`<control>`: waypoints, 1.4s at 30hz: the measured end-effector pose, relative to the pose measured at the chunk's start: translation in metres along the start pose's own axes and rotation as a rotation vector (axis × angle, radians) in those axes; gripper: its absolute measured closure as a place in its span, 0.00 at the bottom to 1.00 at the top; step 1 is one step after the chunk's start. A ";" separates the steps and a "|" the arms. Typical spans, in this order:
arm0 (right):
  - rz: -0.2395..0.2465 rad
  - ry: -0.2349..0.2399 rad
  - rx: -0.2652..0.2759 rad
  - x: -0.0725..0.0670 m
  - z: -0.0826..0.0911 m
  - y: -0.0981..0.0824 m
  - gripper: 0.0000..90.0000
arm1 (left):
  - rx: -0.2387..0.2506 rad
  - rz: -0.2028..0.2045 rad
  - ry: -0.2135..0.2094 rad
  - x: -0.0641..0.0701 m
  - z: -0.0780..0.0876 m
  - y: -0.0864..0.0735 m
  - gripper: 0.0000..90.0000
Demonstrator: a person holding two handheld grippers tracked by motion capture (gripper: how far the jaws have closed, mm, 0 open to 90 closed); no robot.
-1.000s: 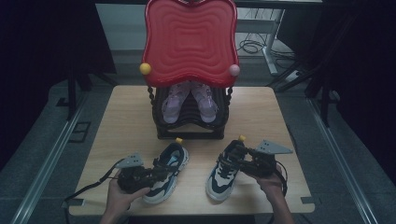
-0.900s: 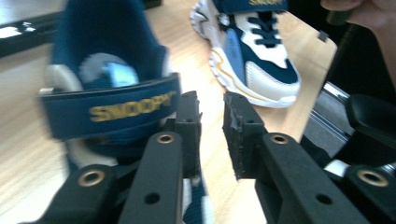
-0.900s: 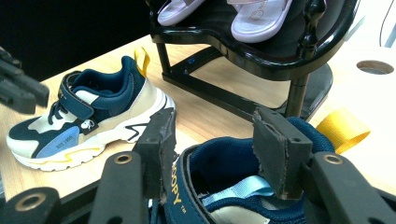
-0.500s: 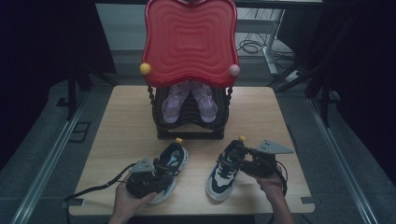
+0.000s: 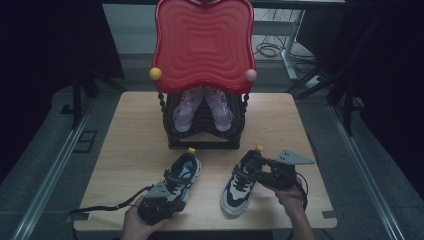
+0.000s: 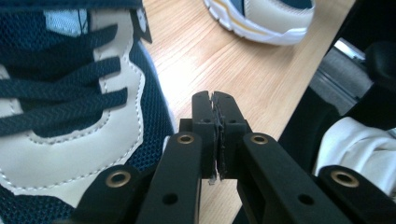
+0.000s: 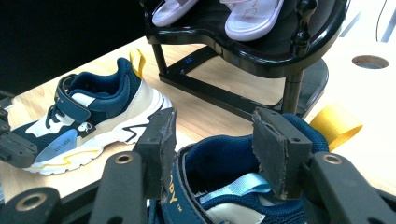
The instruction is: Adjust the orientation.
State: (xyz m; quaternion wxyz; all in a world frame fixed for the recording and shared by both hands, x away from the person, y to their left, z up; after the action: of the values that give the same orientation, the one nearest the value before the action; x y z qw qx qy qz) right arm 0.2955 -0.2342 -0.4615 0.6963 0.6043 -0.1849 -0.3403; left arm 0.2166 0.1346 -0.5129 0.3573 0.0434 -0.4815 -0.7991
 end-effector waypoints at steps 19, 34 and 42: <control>0.002 -0.013 0.002 0.000 0.001 0.000 0.55 | 0.033 0.087 0.068 -0.030 0.026 -0.016 0.99; -0.006 -0.019 0.002 -0.001 0.001 0.002 0.56 | 0.060 0.126 0.112 -0.054 0.045 -0.016 1.00; -0.014 -0.031 0.008 0.001 0.003 0.002 0.56 | 0.057 0.118 0.156 -0.063 0.051 -0.009 1.00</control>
State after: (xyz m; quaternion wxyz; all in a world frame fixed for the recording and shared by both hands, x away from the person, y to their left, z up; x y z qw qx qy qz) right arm 0.2946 -0.2373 -0.4589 0.6886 0.6029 -0.1926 -0.3538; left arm 0.2373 0.2135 -0.5101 0.4388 0.0874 -0.4765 -0.7568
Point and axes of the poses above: each handheld gripper's, and its own axes: z roughly backward along the jaws, y roughly out of its top, x roughly to its right, the point moved 1 cm from there along -z, roughly forward along the jaws, and after that the axes turned 12 degrees about x, right-handed, at the moved point
